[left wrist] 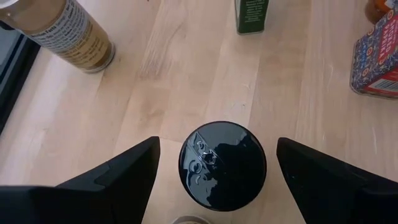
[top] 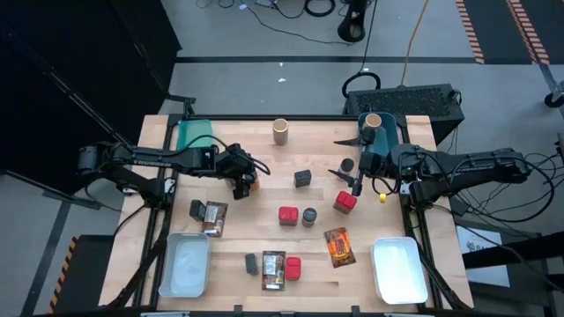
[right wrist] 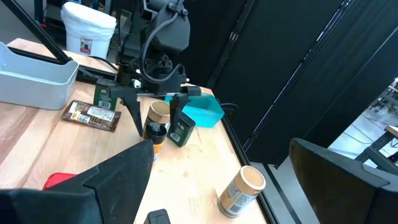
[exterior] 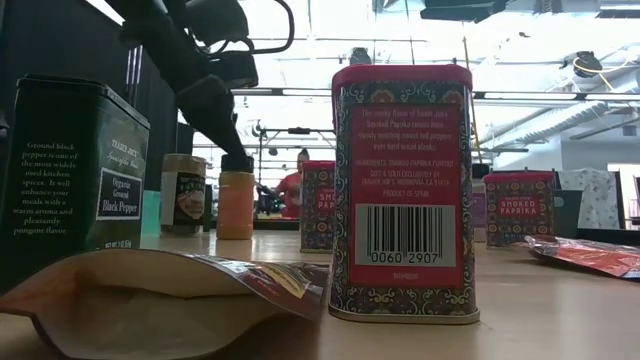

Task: Sort spices by type
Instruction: Put the top left orange seasoning bottle into the gray bin

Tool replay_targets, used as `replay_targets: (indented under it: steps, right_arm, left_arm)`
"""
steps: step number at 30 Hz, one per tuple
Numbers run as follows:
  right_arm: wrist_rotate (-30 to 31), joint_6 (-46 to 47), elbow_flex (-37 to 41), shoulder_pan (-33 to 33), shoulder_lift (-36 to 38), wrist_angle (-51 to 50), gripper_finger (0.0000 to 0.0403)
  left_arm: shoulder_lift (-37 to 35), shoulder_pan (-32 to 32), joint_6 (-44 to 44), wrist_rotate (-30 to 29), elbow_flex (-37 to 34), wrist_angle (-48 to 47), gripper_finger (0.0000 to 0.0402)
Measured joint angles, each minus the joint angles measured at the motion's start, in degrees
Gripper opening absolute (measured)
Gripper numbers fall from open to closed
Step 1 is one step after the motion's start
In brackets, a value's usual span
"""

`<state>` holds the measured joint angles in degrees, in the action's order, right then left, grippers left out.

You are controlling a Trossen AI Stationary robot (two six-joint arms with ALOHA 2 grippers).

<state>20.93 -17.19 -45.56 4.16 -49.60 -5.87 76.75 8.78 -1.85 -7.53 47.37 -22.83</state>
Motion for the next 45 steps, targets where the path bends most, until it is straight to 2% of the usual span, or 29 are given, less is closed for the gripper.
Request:
replay_targets:
  steps: [21, 25, 34, 45]
  right_arm:
    - [0.00, 0.00, 0.00, 0.00, 0.00, 0.00, 0.0361]
    - [-0.01, 0.00, 0.00, -0.02, -0.01, 0.00, 0.0361]
    - [-0.01, -0.01, 0.00, 0.00, 0.00, 0.00, 0.0361]
    - [-0.02, 0.00, 0.00, 0.00, -0.01, -0.04, 0.0361]
  left_arm:
    - [3.96, 0.00, 0.20, -0.22, 0.00, 1.18, 0.0323]
    - [3.93, 0.00, 0.00, -0.39, 0.00, 1.25, 0.0302]
    - [3.87, 0.00, 0.00, -0.44, 0.09, 1.70, 0.0210]
    - [1.89, -2.62, -1.44, -0.42, 0.43, 2.36, 0.0209]
